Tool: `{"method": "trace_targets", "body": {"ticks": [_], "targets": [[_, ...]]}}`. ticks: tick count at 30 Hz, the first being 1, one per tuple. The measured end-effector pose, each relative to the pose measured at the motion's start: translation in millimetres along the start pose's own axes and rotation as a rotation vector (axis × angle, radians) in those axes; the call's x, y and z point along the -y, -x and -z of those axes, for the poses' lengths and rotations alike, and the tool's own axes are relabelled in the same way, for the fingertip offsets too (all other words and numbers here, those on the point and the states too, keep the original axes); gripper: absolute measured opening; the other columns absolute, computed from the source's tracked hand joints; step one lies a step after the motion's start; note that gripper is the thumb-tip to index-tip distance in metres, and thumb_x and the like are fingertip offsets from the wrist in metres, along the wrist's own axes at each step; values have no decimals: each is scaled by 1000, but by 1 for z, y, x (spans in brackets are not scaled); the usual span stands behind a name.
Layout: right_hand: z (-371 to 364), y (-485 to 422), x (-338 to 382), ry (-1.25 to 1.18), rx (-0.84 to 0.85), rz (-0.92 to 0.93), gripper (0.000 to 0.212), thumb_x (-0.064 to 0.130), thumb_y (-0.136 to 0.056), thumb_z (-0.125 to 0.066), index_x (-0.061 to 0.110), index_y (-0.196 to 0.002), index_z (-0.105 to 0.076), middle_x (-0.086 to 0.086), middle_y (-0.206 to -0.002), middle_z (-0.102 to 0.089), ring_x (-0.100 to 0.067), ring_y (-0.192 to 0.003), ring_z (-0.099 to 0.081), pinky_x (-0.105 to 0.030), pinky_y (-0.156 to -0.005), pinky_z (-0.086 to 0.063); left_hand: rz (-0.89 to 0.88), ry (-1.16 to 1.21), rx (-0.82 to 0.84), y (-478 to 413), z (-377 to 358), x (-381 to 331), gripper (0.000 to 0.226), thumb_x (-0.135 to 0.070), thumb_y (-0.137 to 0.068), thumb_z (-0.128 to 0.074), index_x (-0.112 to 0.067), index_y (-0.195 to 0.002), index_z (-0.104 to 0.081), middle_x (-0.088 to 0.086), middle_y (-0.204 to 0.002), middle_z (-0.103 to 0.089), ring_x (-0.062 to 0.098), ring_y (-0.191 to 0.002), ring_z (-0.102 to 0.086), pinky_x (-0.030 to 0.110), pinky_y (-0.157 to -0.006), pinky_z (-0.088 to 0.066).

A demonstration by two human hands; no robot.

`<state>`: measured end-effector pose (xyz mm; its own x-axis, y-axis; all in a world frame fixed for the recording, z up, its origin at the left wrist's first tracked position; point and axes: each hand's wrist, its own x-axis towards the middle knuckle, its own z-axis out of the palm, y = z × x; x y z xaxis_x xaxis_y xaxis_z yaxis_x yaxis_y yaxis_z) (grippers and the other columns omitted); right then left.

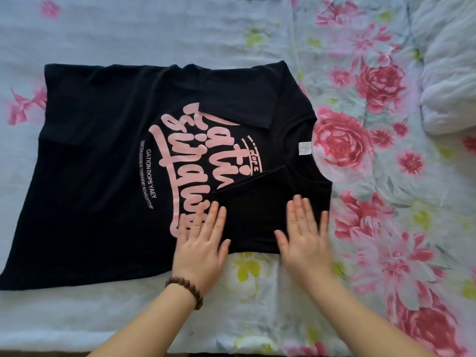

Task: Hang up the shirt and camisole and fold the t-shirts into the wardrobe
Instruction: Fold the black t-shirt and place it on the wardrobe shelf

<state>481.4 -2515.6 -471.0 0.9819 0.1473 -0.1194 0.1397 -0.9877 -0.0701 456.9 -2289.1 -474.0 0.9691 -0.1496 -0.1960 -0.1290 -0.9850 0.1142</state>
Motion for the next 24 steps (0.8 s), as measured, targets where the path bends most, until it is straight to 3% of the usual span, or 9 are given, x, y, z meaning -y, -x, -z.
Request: {"method": "trace_targets", "body": {"ticks": [3, 7, 15, 17, 20, 22, 24], "targets": [[-11, 10, 22, -19, 82, 156, 67, 52, -96, -26, 7, -145, -34, -7, -155, -26, -19, -143, -22, -51, -113, -20, -110, -6, 68, 2, -6, -6, 62, -55, -96, -21, -24, -150, -24, 1, -156, -26, 24, -145, -17, 54, -112, -19], [-19, 14, 3, 27, 166, 51, 71, 56, -97, -10, 9, -149, -23, -5, -157, -20, -17, -145, -16, -44, -116, -12, -124, -35, 96, 7, -13, 18, 65, -61, -94, -20, -28, -151, -19, -1, -157, -21, 23, -146, -15, 50, -114, -17], [5, 13, 4, 11, 325, 17, 70, 56, -98, -11, 8, -147, -27, -6, -155, -25, -16, -143, -15, -37, -115, -5, -145, -36, 188, 21, 8, 37, 62, -57, -96, -23, -27, -150, -23, 4, -153, -32, 24, -144, -20, 49, -110, -19], [14, 9, 4, -32, 332, 28, 71, 57, -99, -9, 8, -146, -28, -6, -154, -28, -14, -142, -15, -35, -115, -3, -84, 11, 197, 23, 22, 42, 59, -56, -98, -15, -27, -149, -25, 1, -153, -34, 20, -144, -19, 48, -111, -16], [32, -15, 4, -122, 254, 57, 77, 63, -93, 4, 14, -149, -14, 1, -158, -11, -7, -145, 4, -30, -117, 7, 49, 101, 90, 13, 52, 66, 58, -51, -100, -14, -24, -148, -30, -2, -153, -31, 18, -144, -19, 42, -115, -10], [46, -47, 6, -170, 208, 83, 82, 68, -86, 15, 18, -149, -4, 7, -158, 1, -3, -143, 14, -29, -117, 10, 136, 130, 26, -5, 73, 88, 57, -49, -97, -22, -20, -144, -40, 0, -150, -38, 19, -142, -27, 40, -117, -15], [64, -85, 12, -172, 191, 102, 81, 69, -84, 13, 20, -148, 1, 9, -156, 7, -3, -143, 16, -30, -118, 11, 198, 136, -18, -25, 90, 113, 59, -47, -94, -23, -19, -141, -44, 1, -149, -40, 20, -142, -27, 44, -116, -21]]}}
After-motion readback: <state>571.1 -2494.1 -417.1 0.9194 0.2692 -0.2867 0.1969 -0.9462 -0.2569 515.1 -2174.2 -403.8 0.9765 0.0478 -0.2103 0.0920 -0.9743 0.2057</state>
